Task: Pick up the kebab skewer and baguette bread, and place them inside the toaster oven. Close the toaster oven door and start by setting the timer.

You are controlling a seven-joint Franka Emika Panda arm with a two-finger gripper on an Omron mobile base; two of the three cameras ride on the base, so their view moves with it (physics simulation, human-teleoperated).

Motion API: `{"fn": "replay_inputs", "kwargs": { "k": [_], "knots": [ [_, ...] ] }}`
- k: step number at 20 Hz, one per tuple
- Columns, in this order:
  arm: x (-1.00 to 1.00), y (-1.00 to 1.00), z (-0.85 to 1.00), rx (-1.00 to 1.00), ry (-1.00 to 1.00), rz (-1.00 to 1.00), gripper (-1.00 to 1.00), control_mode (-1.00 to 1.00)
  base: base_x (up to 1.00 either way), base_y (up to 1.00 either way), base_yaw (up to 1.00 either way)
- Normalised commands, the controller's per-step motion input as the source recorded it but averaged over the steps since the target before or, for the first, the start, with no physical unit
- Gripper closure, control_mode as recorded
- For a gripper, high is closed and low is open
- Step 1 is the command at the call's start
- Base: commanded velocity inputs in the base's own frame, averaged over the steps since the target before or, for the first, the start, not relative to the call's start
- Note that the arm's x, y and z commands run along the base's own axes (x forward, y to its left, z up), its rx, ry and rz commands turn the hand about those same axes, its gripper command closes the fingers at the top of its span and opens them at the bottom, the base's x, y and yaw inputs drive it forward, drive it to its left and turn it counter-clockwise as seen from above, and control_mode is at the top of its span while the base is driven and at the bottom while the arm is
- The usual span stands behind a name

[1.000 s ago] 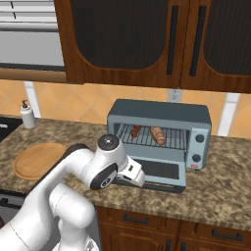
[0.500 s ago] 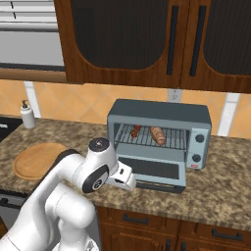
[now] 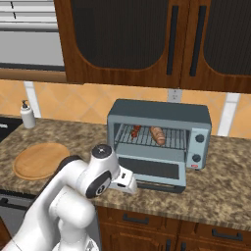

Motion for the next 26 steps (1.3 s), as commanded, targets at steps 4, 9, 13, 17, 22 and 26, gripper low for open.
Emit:
{"fn": "replay_inputs", "kwargs": {
  "k": [4, 9, 13, 17, 22, 26],
  "knots": [
    [0.02, -0.03, -0.21, 0.0, 0.01, 0.0, -1.0, -1.0, 0.0, 0.0, 0.0],
    [0.25, 0.0, -0.15, 0.0, 0.0, 0.0, -1.0, -1.0, 0.0, 0.0, 0.0],
    [0.26, 0.0, -0.24, 0.0, 0.0, 0.01, -1.0, -1.0, 0.0, 0.0, 0.0],
    [0.18, 0.0, -0.34, 0.0, 0.0, 0.02, -1.0, -1.0, 0.0, 0.0, 0.0],
    [0.04, 0.0, -0.39, 0.0, 0.0, 0.01, -1.0, -1.0, 0.0, 0.0, 0.0],
    [0.11, 0.0, -0.32, 0.0, 0.0, 0.01, -1.0, -1.0, 0.0, 0.0, 0.0]
  ]
}}
